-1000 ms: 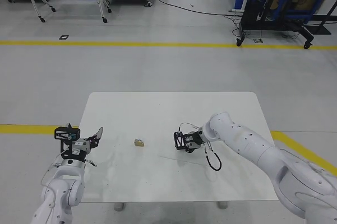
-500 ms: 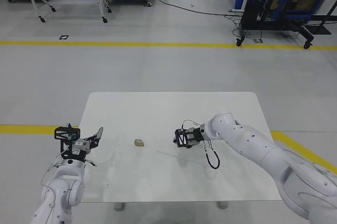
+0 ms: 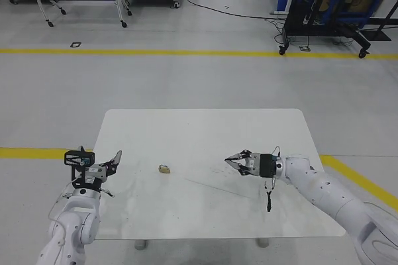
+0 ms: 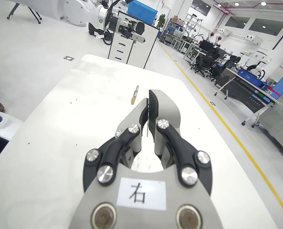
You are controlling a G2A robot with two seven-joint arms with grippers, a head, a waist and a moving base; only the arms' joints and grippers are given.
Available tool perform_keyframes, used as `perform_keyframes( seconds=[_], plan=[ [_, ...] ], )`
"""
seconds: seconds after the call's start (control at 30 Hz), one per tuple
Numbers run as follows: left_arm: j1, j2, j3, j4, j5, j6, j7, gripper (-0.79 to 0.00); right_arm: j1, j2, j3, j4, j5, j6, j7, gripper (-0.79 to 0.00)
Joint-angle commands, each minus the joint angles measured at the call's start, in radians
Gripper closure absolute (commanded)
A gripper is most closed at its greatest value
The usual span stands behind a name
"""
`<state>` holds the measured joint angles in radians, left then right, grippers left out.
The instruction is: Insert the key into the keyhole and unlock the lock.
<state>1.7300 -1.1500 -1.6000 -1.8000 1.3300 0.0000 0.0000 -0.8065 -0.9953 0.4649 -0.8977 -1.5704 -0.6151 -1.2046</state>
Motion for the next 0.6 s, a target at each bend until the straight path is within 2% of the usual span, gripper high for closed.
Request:
perform_keyframes(
  seconds=[0.0, 0.3, 0.37, 0.47, 0.57],
  plan=[
    [0.0, 0.0, 0.0, 0.0, 0.0, 0.0, 0.0, -0.785, 0.001, -0.001, 0.0, 0.001, -0.001, -0.001, 0.001, 0.0],
    [0.0, 0.0, 0.0, 0.0, 0.0, 0.0, 0.0, -0.785, -0.005, -0.002, 0.005, 0.001, 0.014, 0.009, 0.013, 0.0],
    [-0.002, 0.0, 0.001, -0.001, -0.001, 0.0, 0.002, -0.785, -0.024, -0.01, 0.023, -0.004, 0.089, 0.018, 0.035, 0.0],
    [-0.022, -0.008, 0.017, -0.011, -0.071, 0.018, -0.013, -0.785, -0.045, -0.034, 0.043, -0.025, 0.228, 0.005, -0.005, 0.0],
    [-0.051, -0.016, 0.042, -0.025, -0.222, -0.042, -0.02, -0.785, -0.066, -0.062, 0.049, -0.069, 0.408, -0.013, 0.012, 0.0]
  ],
)
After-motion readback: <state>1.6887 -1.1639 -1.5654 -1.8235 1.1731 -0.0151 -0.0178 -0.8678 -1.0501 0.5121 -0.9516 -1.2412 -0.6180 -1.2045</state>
